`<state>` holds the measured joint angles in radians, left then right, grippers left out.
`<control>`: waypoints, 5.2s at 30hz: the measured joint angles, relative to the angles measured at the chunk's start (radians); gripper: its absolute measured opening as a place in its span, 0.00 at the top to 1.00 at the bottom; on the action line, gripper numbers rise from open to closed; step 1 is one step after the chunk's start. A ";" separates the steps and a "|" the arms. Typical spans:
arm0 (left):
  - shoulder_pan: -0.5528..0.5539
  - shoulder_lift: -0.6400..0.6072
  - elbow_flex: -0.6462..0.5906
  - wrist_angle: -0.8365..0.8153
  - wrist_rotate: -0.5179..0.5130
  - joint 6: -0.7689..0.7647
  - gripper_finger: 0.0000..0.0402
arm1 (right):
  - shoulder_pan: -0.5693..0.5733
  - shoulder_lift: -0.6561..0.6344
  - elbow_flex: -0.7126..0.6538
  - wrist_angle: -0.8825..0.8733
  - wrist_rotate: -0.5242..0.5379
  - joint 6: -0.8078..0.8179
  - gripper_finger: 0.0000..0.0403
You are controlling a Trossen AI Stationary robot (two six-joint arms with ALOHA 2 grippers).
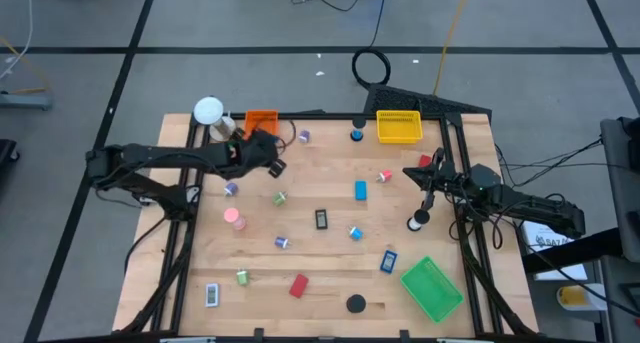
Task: Pick & Place Office items
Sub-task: Put the top blue digital clock into the orange bin, then put the pink charger adapter into the green bin
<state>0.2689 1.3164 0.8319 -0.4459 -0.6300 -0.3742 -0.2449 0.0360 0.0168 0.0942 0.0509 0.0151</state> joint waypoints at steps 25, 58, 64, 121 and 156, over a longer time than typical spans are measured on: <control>0.403 0.063 -0.009 0.085 0.326 0.252 0.99 | 0.000 0.000 0.000 0.000 0.000 0.000 1.00; 0.249 0.011 -0.461 1.006 0.498 0.366 0.99 | 0.000 0.000 0.000 0.000 0.000 0.000 1.00; 0.162 0.011 -0.542 1.189 0.540 0.346 0.92 | 0.000 0.000 0.000 0.000 0.000 0.000 1.00; 0.060 0.011 -0.548 1.267 0.556 0.381 0.90 | 0.009 1.146 0.750 -0.454 0.174 0.145 0.89; 0.056 0.011 -0.548 1.246 0.558 0.423 0.90 | -0.040 1.553 0.875 -0.647 0.182 -0.376 0.49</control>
<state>0.3244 1.3273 0.2844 0.8001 -0.0723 0.0487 -0.2845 1.5894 0.8913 -0.5529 0.2329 -0.3611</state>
